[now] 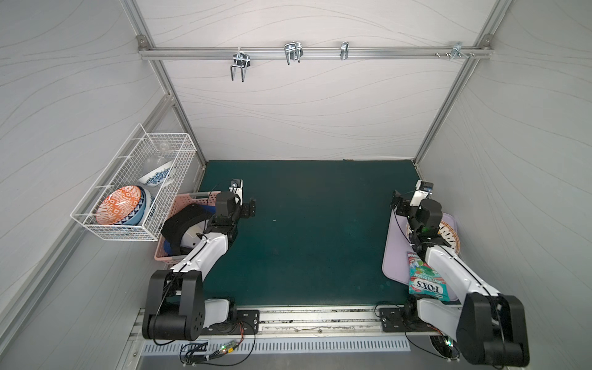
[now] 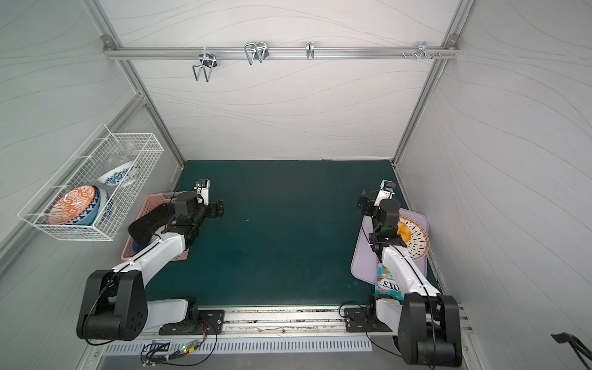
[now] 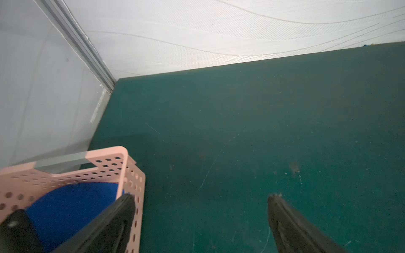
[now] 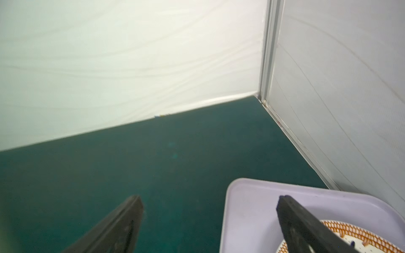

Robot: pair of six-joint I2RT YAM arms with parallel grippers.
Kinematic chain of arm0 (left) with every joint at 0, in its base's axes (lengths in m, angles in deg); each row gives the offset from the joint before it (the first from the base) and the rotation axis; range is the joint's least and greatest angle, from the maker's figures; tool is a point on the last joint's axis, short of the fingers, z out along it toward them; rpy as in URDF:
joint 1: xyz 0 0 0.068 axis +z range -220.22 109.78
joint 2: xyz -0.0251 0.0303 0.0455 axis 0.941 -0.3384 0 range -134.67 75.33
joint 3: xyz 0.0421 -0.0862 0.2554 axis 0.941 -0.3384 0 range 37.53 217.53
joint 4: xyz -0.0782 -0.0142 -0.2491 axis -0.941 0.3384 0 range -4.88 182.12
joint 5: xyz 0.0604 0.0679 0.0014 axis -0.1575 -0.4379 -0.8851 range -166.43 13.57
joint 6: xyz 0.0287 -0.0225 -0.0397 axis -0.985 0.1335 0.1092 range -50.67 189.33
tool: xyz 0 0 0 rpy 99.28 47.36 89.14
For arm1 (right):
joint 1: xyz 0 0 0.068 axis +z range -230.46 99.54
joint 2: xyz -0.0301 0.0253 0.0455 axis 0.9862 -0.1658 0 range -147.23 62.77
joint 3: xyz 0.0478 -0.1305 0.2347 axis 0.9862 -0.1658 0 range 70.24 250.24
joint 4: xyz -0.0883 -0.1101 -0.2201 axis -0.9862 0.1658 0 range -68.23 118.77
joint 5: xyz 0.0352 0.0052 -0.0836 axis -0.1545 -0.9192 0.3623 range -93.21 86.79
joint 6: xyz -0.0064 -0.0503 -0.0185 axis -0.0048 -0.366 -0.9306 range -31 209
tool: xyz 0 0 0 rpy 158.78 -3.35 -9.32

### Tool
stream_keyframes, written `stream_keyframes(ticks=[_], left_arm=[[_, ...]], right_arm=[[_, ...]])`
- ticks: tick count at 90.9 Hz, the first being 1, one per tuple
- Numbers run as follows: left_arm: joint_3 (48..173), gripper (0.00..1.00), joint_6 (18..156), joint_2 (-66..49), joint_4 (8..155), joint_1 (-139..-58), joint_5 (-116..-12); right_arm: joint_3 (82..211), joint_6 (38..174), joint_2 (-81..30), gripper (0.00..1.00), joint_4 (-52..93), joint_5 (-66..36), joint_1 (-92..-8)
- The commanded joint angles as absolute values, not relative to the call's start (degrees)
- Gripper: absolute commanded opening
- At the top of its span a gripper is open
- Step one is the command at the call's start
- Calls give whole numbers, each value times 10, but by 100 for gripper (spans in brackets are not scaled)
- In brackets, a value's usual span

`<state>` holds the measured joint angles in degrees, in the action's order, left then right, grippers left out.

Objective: Turn the baseball cap inside out
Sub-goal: Pick up the baseball cap from the basket.

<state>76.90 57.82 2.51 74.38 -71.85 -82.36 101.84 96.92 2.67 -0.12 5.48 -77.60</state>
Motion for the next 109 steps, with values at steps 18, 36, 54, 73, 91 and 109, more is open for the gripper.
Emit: stream_keyframes(ticks=[18,36,54,73,91,109], left_arm=[[803,96,463,22,870,-712,-1098],[817,89,508,37,904,-655,-1075],[838,83,589,5,931,-613,-1058],[865,73,669,-43,944,-585,-1054],[903,62,709,-88,971,-559,-974],[924,80,744,-114,991,-537,-890]], right_arm=[[1025,971,105,99,168,4,-666],[1016,982,90,99,181,23,-631],[1025,993,61,99,180,41,-612],[1031,1000,42,99,201,39,-589],[1029,986,49,99,224,42,-565],[1007,989,58,99,224,45,-553]])
